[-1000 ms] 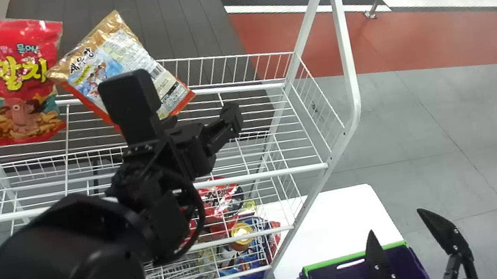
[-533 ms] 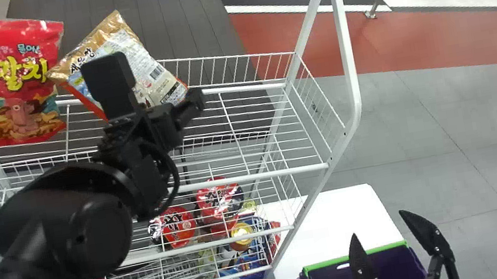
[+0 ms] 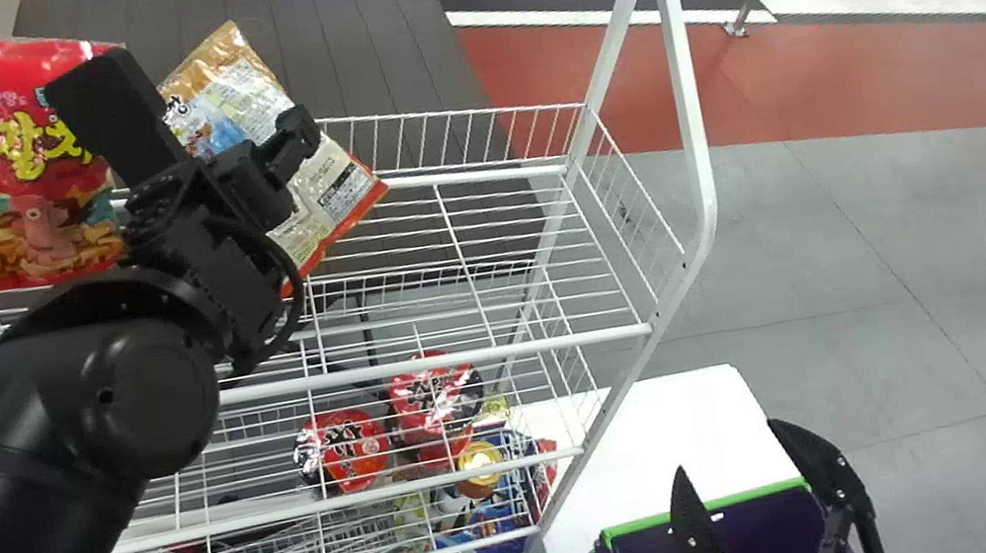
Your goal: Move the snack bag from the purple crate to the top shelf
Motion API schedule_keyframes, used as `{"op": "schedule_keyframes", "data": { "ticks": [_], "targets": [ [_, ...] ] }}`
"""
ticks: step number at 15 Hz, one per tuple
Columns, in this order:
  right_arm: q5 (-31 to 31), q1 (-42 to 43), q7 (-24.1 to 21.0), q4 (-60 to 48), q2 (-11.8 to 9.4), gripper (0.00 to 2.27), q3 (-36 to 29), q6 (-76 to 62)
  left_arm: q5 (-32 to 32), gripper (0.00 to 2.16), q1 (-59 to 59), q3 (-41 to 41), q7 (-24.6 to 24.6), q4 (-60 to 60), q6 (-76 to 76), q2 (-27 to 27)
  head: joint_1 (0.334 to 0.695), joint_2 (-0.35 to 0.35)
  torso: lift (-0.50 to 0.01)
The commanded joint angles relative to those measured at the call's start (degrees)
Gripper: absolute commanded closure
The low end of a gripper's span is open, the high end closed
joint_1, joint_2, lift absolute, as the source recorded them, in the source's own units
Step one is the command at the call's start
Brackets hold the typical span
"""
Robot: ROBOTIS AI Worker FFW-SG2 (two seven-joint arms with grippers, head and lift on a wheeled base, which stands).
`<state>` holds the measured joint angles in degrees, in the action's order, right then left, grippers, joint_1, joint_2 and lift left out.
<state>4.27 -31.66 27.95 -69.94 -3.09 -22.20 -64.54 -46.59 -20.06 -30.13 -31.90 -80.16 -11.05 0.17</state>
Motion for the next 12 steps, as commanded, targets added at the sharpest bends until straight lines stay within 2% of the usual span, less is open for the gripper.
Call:
{"op": "schedule_keyframes", "data": {
  "ticks": [1, 8, 12],
  "targets": [
    [-0.5, 1.2, 0.0, 1.3, -0.1, 0.18, 0.7, -0.4, 0.1, 0.16, 0.0, -0.6, -0.2, 0.0, 0.0, -0.3, 0.695, -0.35, 0.0],
    [-1.7, 4.2, 0.1, 4.6, -0.4, 0.18, 2.2, -0.5, 0.4, 0.16, -0.2, -4.5, -4.8, -0.1, -1.4, -0.3, 0.695, -0.35, 0.0],
    [-2.3, 5.1, 0.0, 5.3, -0.4, 0.18, 3.5, -0.5, 0.3, 0.16, 0.3, -5.0, -5.5, 0.4, -1.6, -0.3, 0.695, -0.35, 0.0]
  ]
}}
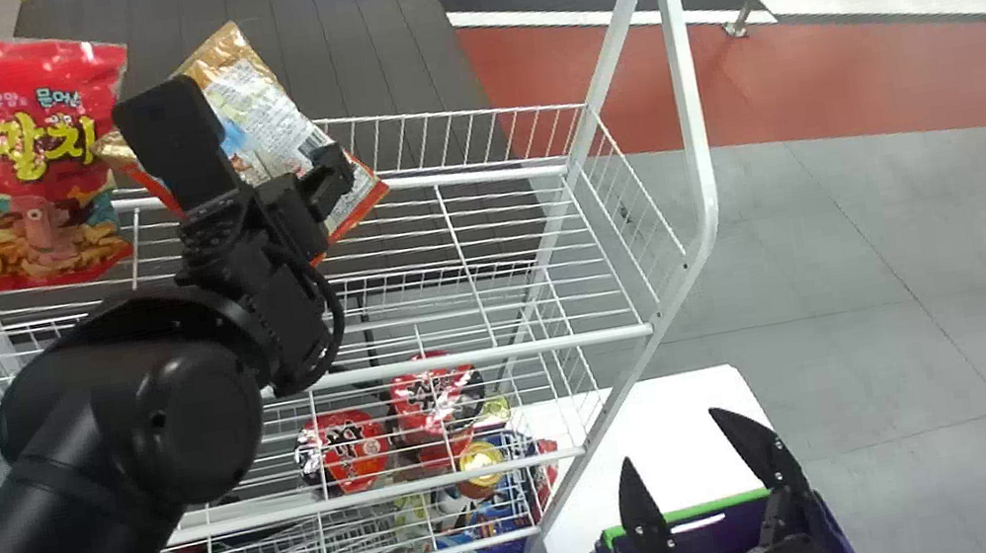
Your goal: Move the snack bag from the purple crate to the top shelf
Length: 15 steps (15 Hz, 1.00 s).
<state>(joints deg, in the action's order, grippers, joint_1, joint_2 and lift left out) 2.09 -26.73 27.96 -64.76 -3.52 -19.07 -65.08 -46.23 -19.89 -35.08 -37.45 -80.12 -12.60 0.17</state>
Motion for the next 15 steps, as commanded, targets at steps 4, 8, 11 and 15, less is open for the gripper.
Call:
{"op": "schedule_keyframes", "data": {
  "ticks": [4, 8, 11, 15],
  "targets": [
    [-0.2, 0.8, 0.2, 1.5, -0.1, 0.18, 0.5, -0.9, -0.4, 0.16, 0.0, 0.2, 1.4, 2.8, 0.2, -0.3, 0.695, -0.35, 0.0],
    [-0.2, 1.2, 0.2, 3.1, -0.3, 0.18, 0.5, -3.3, -0.7, 0.21, -1.3, 0.6, 3.1, 6.0, 0.3, -0.3, 0.695, -0.35, 0.0],
    [-0.1, 1.3, 0.2, 3.8, -0.3, 0.18, 0.6, -4.6, -0.6, 0.22, -2.0, 0.5, 3.4, 7.3, 0.3, -0.3, 0.695, -0.35, 0.0],
    [-0.1, 2.1, 0.2, 5.1, -0.3, 0.18, 0.7, -6.0, -0.5, 0.48, -2.0, 0.6, 3.8, 7.2, 0.2, -0.3, 0.695, -0.35, 0.0]
  ]
}}
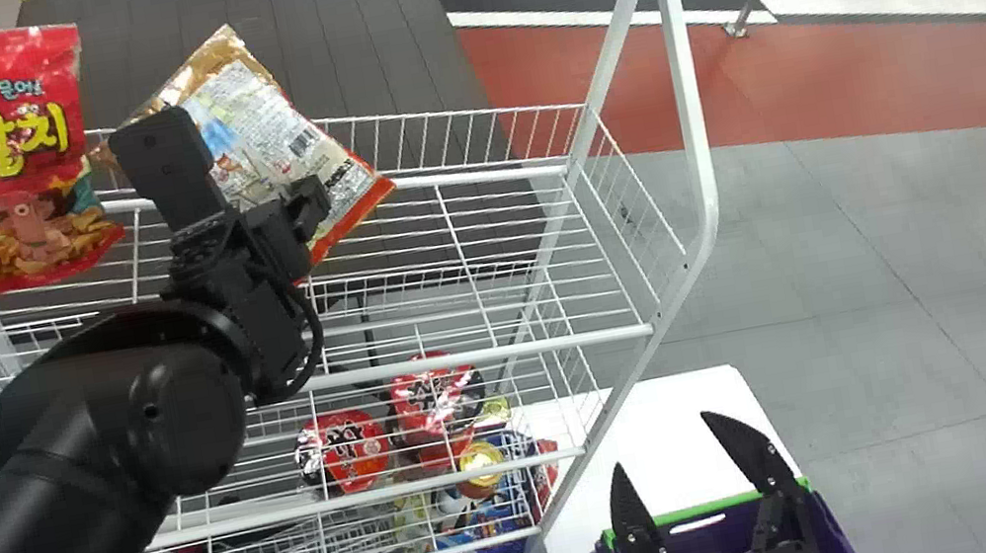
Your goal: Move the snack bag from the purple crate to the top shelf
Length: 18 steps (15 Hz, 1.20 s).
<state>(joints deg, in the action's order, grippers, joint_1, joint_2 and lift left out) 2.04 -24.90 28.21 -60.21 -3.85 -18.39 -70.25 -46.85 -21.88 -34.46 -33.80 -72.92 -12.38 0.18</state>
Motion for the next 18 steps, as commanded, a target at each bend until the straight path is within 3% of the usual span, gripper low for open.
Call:
{"op": "schedule_keyframes", "data": {
  "ticks": [1, 3, 5, 9, 18],
  "targets": [
    [0.0, 0.3, -0.1, 0.5, 0.0, 0.18, 0.1, -0.8, 0.2, 0.61, 0.0, 0.0, 0.1, 0.0, -0.2, -0.3, 0.695, -0.35, 0.0],
    [0.2, 0.3, 0.0, 0.8, 0.0, 0.18, 0.5, -1.2, 0.2, 0.64, 0.0, 0.0, 0.4, 0.0, -0.9, -0.3, 0.695, -0.35, 0.0],
    [0.3, 0.6, -0.1, 1.3, 0.0, 0.18, 0.5, -1.7, 0.3, 1.0, 0.0, 0.0, 0.3, -0.3, -1.8, -0.3, 0.695, -0.35, 0.0],
    [0.4, 0.8, -0.1, 1.8, 0.0, 0.18, 0.6, -2.6, 1.0, 1.0, 1.6, -0.5, 0.6, -1.8, -2.2, -0.3, 0.695, -0.35, 0.0],
    [0.6, 1.2, -0.2, 2.6, 0.0, 0.18, 2.3, -3.4, 10.8, 1.0, 8.9, -0.3, 2.4, -17.5, -9.6, -0.3, 0.695, -0.35, 0.0]
  ]
}}
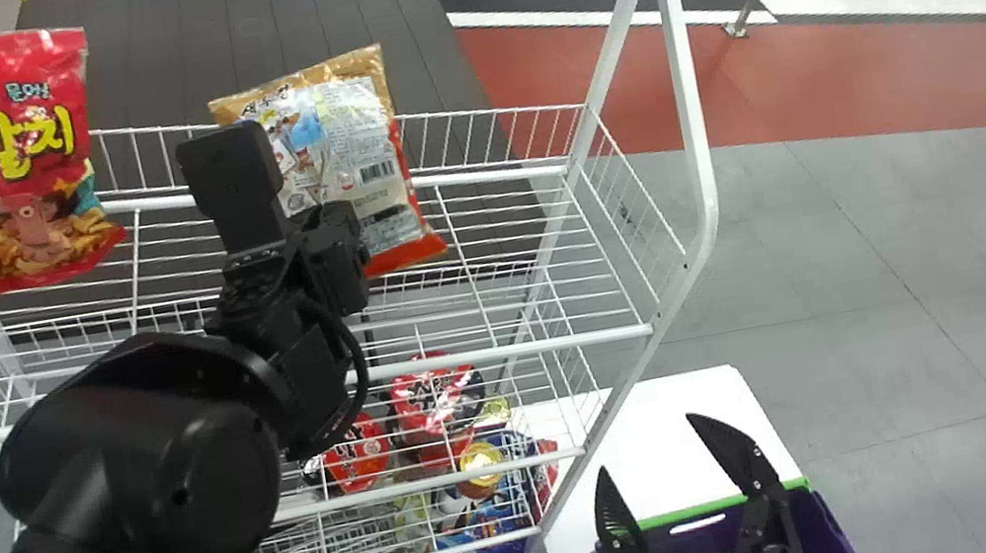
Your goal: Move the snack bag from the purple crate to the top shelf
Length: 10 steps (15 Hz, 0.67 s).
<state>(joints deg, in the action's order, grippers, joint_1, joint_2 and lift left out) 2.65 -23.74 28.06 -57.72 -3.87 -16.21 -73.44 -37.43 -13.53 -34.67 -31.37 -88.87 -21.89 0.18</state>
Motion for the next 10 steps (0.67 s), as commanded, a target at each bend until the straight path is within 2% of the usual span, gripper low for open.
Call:
{"op": "schedule_keyframes", "data": {
  "ticks": [1, 4, 7, 10],
  "targets": [
    [0.0, 0.0, 0.0, 0.2, 0.0, 0.18, 0.0, -0.8, 1.6, 1.0, 1.0, -0.1, 0.0, -2.5, 0.0, -0.3, 0.695, -0.35, 0.0],
    [0.2, 0.0, 0.1, 0.6, -0.1, 0.18, 0.0, -1.5, 4.1, 1.0, 1.7, 0.0, 0.0, -3.6, 0.0, -0.3, 0.695, -0.35, 0.0],
    [0.3, -0.3, 0.1, 0.8, -0.2, 0.18, 0.0, -3.1, 9.2, 1.0, 2.7, 0.0, 1.6, -2.7, 1.7, -0.3, 0.695, -0.35, 0.0],
    [0.3, -0.7, 0.1, 0.9, -0.2, 0.18, 0.1, -4.5, 10.6, 1.0, 3.9, 0.7, 2.5, -1.0, 5.9, -0.3, 0.695, -0.35, 0.0]
  ]
}}
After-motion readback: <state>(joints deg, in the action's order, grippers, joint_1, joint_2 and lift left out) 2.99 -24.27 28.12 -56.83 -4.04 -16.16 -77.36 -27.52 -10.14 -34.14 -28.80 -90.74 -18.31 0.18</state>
